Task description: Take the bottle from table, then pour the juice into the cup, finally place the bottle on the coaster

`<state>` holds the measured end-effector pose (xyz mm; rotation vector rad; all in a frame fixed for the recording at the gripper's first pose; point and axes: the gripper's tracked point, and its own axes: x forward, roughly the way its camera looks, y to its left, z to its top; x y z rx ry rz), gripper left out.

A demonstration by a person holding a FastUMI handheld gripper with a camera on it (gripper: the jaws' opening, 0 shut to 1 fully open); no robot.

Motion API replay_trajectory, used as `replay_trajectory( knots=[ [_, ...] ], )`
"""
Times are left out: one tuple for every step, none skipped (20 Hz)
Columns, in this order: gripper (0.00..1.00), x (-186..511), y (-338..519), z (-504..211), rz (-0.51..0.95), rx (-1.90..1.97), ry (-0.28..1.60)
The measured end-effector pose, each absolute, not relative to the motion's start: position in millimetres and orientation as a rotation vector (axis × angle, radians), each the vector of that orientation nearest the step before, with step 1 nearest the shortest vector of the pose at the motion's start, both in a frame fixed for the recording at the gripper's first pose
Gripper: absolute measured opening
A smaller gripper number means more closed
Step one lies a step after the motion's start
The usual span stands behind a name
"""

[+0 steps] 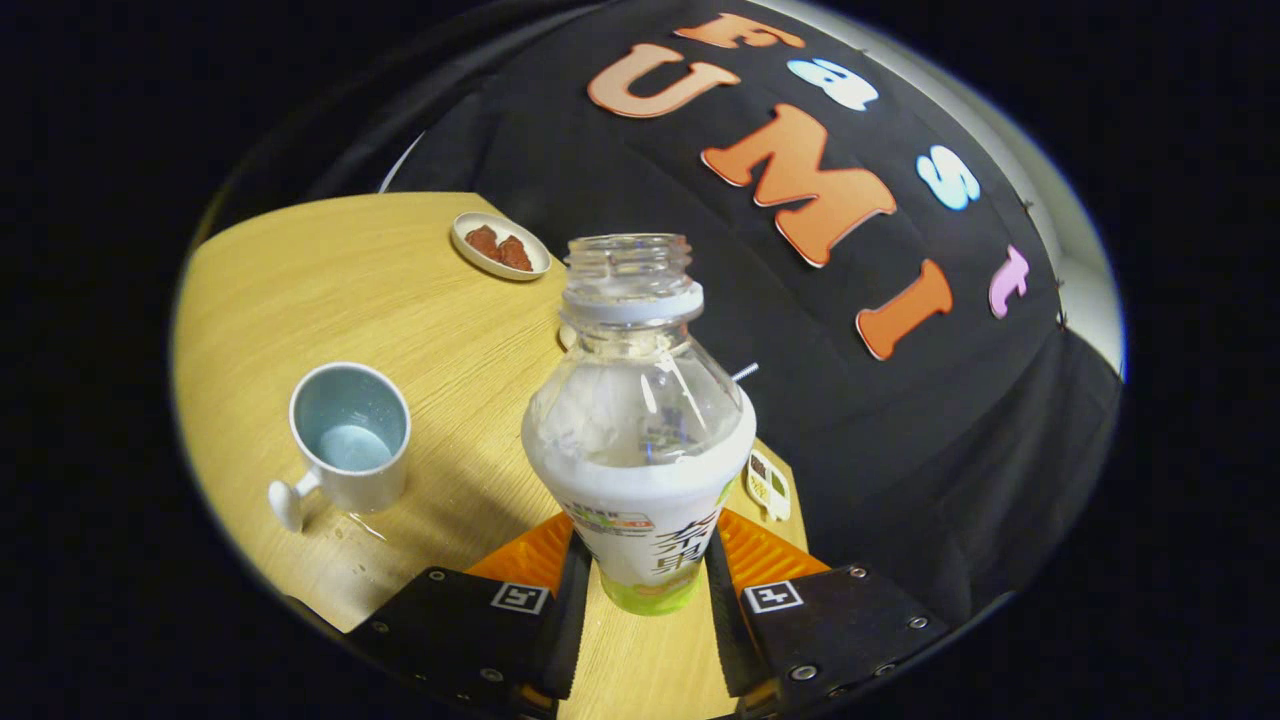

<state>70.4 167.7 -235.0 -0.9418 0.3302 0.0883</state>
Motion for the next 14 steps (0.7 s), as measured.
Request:
replay_trajectory(
  knots=[
    [0.56, 71.4, 173.4, -236.0, 0.098, -0.991, 0.315],
    [0.57, 74.0, 177.8, -237.8, 0.101, -1.034, 0.304],
    [0.57, 75.8, 180.7, -240.4, 0.105, -1.071, 0.296],
    [0.57, 76.9, 183.1, -242.2, 0.109, -1.107, 0.288],
    [0.57, 78.3, 186.1, -244.9, 0.114, -1.145, 0.278],
    [0.57, 78.7, 187.3, -246.4, 0.118, -1.184, 0.268],
    [0.56, 80.7, 186.6, -248.1, 0.12, -1.22, 0.259],
    [0.56, 80.2, 185.2, -249.4, 0.122, -1.256, 0.253],
    [0.56, 79.4, 185.8, -250.8, 0.127, -1.289, 0.246],
    [0.56, 79.3, 185.7, -251.2, 0.132, -1.323, 0.238],
    [0.56, 80.8, 184.6, -251.7, 0.134, -1.361, 0.228],
    [0.56, 81.2, 184.4, -252.0, 0.138, -1.396, 0.219],
    [0.56, 83.3, 182.7, -253.2, 0.141, -1.42, 0.212],
    [0.56, 83.7, 180.8, -254.0, 0.144, -1.437, 0.213]
  ],
)
